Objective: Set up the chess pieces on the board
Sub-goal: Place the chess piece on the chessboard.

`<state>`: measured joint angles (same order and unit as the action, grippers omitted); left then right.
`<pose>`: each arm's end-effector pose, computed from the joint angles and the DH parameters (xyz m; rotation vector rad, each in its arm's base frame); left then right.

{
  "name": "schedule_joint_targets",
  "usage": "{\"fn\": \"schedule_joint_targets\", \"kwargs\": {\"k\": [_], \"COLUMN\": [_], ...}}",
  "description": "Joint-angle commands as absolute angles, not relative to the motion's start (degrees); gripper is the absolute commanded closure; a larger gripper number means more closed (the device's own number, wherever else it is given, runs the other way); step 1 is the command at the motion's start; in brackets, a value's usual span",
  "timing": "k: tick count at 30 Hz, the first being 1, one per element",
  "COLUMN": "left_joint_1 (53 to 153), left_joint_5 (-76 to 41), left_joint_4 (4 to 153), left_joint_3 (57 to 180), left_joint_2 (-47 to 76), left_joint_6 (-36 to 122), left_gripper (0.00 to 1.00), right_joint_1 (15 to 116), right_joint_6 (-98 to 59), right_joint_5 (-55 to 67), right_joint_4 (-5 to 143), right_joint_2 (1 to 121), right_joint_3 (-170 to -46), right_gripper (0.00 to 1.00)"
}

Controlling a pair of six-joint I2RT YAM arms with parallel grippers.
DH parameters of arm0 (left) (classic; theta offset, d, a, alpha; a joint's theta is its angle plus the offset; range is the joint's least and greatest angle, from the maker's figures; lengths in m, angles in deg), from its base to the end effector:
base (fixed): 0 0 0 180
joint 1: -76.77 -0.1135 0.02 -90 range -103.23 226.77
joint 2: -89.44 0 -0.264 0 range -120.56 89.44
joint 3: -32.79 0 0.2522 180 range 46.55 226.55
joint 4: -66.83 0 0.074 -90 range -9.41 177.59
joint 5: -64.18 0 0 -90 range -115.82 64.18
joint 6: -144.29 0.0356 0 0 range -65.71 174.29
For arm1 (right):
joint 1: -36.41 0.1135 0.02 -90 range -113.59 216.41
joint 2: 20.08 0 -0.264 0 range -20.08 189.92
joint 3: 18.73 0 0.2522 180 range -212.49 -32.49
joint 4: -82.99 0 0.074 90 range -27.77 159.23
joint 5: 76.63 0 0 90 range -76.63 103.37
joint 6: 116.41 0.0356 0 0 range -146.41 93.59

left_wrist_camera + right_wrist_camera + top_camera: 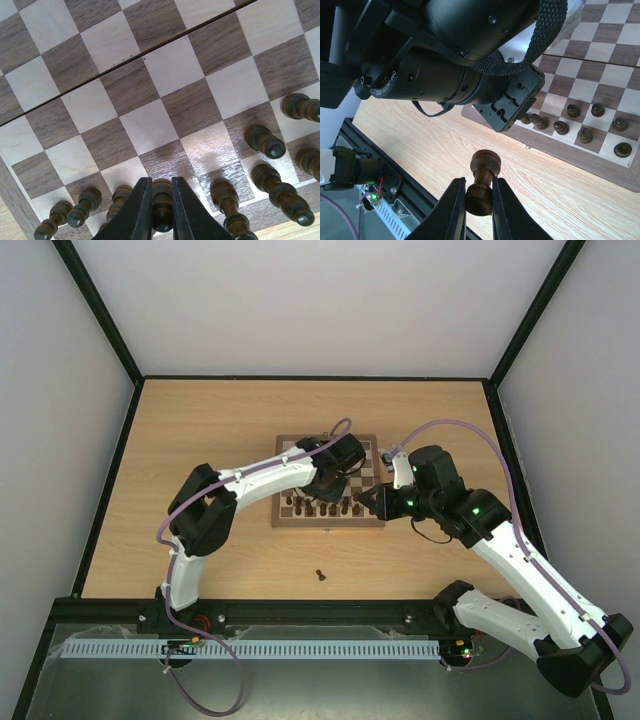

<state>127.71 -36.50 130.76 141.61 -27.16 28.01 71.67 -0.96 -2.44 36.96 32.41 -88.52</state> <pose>0.2712 -0.3237 0.2119 0.5520 2.7211 -0.0761 0.1536 0.1205 0.3459 -0.3651 2.1573 0.9139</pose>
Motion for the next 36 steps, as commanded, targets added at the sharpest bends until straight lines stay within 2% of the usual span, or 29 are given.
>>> {"fn": "schedule_joint_targets", "kwargs": {"k": [1, 24, 31, 36], "left_joint_1": [127.06, 126.28, 126.3, 126.18], "left_joint_5": [-36.01, -33.71, -33.64, -33.88], "left_joint_4": [129.2, 125.61, 125.37, 125.33], "left_joint_3": [140.52, 136.89, 136.68, 136.71], "left_joint_2": [-28.04, -28.67, -28.44, -28.17], "left_joint_6": [28.1, 27.86, 27.76, 27.75], "left_gripper": [0.97, 0.93, 0.81, 0.77], "right_joint_1": [71.49, 71.56, 71.55, 71.56], "right_joint_6": [-1.85, -1.89, -1.89, -1.89], "right_joint_5": [-3.1, -3.72, -3.65, -3.63], "right_joint_4": [35.52, 36.32, 36.36, 36.35], "right_joint_2": [31.56, 32.11, 32.04, 32.04], "right_joint_3": [-89.3, -88.71, -88.49, -88.42], "right_gripper": [0.95, 0.95, 0.95, 0.95]}}
